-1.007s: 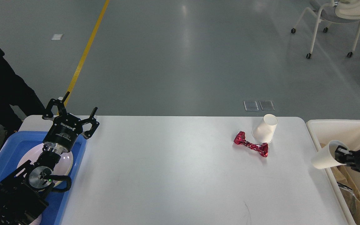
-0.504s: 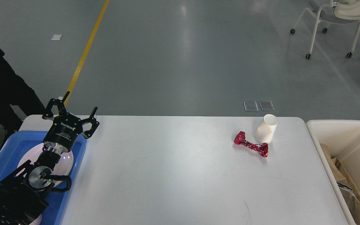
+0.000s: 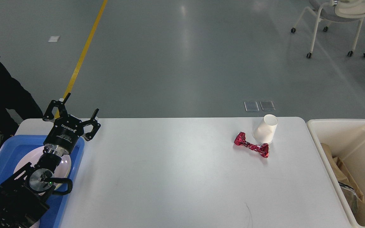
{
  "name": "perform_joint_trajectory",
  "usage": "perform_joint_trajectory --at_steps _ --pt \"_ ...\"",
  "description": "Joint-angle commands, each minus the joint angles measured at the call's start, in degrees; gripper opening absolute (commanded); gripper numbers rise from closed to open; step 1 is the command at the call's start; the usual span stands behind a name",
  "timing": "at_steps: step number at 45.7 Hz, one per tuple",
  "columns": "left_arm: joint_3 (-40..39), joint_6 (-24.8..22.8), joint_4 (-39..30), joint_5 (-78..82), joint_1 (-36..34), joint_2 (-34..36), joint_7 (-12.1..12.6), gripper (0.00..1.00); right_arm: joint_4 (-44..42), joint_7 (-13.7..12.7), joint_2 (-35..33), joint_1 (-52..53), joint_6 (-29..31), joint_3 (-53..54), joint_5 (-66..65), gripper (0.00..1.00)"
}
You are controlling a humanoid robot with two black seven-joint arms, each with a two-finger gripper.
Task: Tidy desktop
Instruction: 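Lower the held white cup into the white bin and release it, then raise the right gripper and move it to the standing white cup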
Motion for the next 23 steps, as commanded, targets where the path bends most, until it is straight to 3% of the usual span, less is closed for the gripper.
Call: perform_joint_trajectory --at_steps 1,2,3,4,5,6,7,23 --pt "0.0 0.0 0.0 0.0 0.0 0.0 0.0 1.00 -14.5 -0.2 10.7 -27.9 -4.0 2.1 11.4 0.00" --pt "0.0 0.0 0.0 0.0 0.0 0.0 0.0 1.00 -16.2 -0.2 12.2 -30.3 -4.1 2.2 12.8 0.00" --pt "0.0 0.0 0.0 0.0 0.0 0.0 0.0 1.00 -17.8 -0.3 13.4 -32.2 -4.1 2.6 14.0 0.08" --pt "0.0 0.0 0.0 0.0 0.0 0.0 0.0 1.00 -18.6 -0.3 14.4 -33.8 -4.1 2.8 14.9 0.23" --pt "0.0 0.0 0.0 0.0 0.0 0.0 0.0 1.00 -18.7 -0.3 15.2 -34.6 -4.2 2.9 15.4 0.48" --pt "0.0 0.0 0.0 0.0 0.0 0.0 0.0 1.00 -18.7 -0.3 15.8 -34.9 -4.3 3.0 15.8 0.86" --pt "0.0 0.0 0.0 0.0 0.0 0.0 0.0 1.00 -18.7 -0.4 16.4 -34.9 -4.4 3.1 16.4 1.00" --pt "0.0 0.0 0.0 0.0 0.0 0.0 0.0 1.00 -18.4 -0.4 17.6 -34.9 -4.3 4.2 16.5 1.00"
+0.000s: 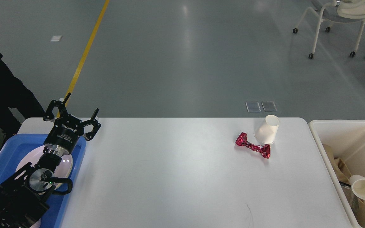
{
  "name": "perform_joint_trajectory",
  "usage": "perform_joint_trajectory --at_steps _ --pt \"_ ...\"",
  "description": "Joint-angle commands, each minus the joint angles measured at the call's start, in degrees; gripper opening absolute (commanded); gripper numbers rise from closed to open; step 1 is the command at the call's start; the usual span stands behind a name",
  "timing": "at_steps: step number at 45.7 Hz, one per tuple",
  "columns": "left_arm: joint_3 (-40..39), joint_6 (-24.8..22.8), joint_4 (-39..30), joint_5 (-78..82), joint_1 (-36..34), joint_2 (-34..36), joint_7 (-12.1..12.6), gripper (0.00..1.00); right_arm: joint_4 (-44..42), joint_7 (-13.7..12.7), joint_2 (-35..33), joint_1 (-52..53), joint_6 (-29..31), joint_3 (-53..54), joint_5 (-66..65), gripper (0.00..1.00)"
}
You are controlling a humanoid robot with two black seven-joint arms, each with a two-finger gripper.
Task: Tidy desktop
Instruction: 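Raise the right gripper and move it to the standing white cup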
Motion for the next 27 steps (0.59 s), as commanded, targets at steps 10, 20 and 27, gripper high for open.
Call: perform_joint_trajectory --at_steps 10,20,27 --pt "0.0 0.0 0.0 0.0 0.0 0.0 0.0 1.00 23.2 0.9 -8.8 27.8 2.4 -9.4 -4.6 1.00" --pt "0.0 0.0 0.0 0.0 0.0 0.0 0.0 1.00 64.1 1.3 -6.5 93.0 20.9 -28.8 -17.1 1.00" --pt "0.0 0.0 0.0 0.0 0.0 0.0 0.0 1.00 65.2 9.7 1.7 116.1 42.0 -25.9 -20.1 1.00"
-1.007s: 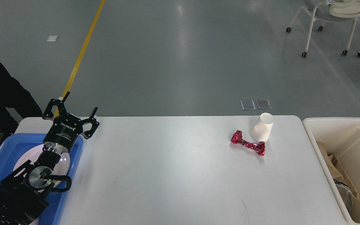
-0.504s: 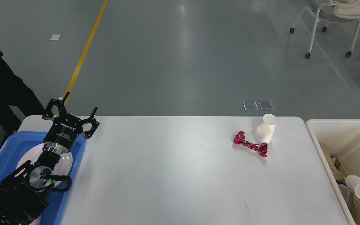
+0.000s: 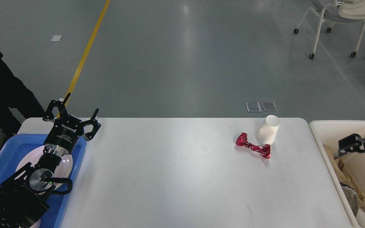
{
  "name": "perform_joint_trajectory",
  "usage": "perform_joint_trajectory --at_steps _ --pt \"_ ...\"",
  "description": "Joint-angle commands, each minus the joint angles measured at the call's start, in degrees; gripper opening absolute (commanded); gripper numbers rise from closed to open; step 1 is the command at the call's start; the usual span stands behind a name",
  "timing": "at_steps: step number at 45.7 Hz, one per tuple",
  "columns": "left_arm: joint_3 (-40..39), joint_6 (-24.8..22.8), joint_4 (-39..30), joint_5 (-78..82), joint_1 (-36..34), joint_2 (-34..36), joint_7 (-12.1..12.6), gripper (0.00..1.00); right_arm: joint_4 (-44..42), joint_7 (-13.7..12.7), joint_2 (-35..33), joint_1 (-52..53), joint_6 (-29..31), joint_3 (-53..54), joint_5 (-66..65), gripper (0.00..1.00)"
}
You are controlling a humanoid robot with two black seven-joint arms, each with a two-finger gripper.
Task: Tidy desktop
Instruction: 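Raise the right gripper and move it to the standing white cup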
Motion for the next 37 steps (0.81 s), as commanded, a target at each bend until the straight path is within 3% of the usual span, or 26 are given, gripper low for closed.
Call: perform_joint_trajectory --at_steps 1,4,7,13,17,22,29,37 --pt "0.0 0.0 0.0 0.0 0.0 0.0 0.0 1.00 0.2 8.4 6.5 38.7 15.8 3.0 -4.0 1.00" --pt "0.0 0.0 0.0 0.0 0.0 0.0 0.0 1.00 -0.6 12.7 8.9 40.2 19.4 5.7 -9.3 1.00" --pt "0.0 0.0 0.0 0.0 0.0 0.0 0.0 1.00 -0.4 14.4 10.6 40.4 19.4 6.3 -11.7 1.00" --pt "0.0 0.0 0.0 0.0 0.0 0.0 0.0 1.00 -0.6 13.9 11.9 36.9 19.4 6.8 -11.7 1.00" --pt "0.0 0.0 0.0 0.0 0.0 -0.1 0.0 1.00 -2.1 12.2 12.1 29.2 16.8 7.2 -8.7 1.00" --pt "0.0 0.0 0.0 0.0 0.0 0.0 0.0 1.00 -8.4 8.3 13.5 16.3 8.3 6.7 -0.6 1.00" --pt "0.0 0.0 0.0 0.0 0.0 -0.1 0.0 1.00 -21.3 0.2 18.4 -7.3 -4.7 6.6 11.3 1.00" --pt "0.0 0.0 0.0 0.0 0.0 -0.1 0.0 1.00 -40.0 -10.6 24.4 -31.8 -14.3 8.5 27.5 1.00"
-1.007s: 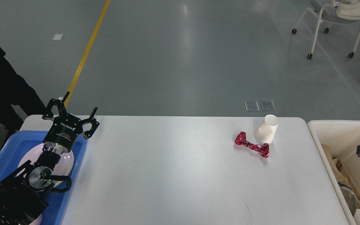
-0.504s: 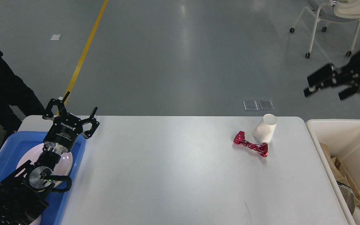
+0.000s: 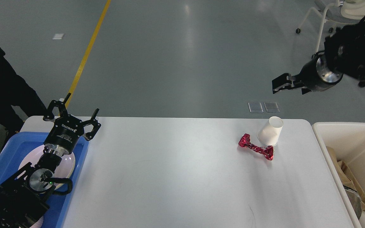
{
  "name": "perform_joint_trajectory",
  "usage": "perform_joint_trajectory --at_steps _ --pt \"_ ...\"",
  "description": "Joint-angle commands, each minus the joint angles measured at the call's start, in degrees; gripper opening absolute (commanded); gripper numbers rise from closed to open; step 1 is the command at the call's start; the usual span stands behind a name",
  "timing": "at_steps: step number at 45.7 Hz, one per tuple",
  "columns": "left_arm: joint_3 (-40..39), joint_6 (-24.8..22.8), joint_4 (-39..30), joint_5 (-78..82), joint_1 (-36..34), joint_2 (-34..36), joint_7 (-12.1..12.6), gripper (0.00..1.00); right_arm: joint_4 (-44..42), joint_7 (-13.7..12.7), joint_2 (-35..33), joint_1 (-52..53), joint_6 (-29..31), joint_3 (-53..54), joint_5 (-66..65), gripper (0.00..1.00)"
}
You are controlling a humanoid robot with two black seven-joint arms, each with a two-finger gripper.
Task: Tidy desktop
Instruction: 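Raise the right gripper and move it to the standing white cup, then grasp the standing white cup and lift it away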
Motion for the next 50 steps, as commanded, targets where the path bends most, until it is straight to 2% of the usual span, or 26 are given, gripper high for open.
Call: perform_joint_trajectory --at_steps 1,7,9,20,36,50 --pt "0.0 0.0 0.0 0.0 0.0 0.0 0.0 1.00 -12.7 -7.7 4.6 -16.4 -6.8 2.1 11.2 1.00" --pt "0.0 0.0 0.0 0.0 0.0 0.0 0.0 1.00 -18.1 -15.0 5.4 -25.3 -15.4 12.5 12.4 1.00" --pt "0.0 0.0 0.0 0.0 0.0 0.0 0.0 1.00 -19.4 -15.8 5.6 -27.6 -18.3 15.1 12.3 1.00" --pt "0.0 0.0 0.0 0.0 0.0 0.0 0.0 1.00 -20.7 -15.8 7.5 -31.1 -26.3 19.1 12.3 1.00" --pt "0.0 0.0 0.0 0.0 0.0 0.0 0.0 1.00 -21.2 -15.7 9.8 -34.1 -33.6 24.3 12.3 1.00" --pt "0.0 0.0 0.0 0.0 0.0 0.0 0.0 1.00 -24.1 -15.5 12.3 -36.4 -34.9 24.1 12.3 1.00"
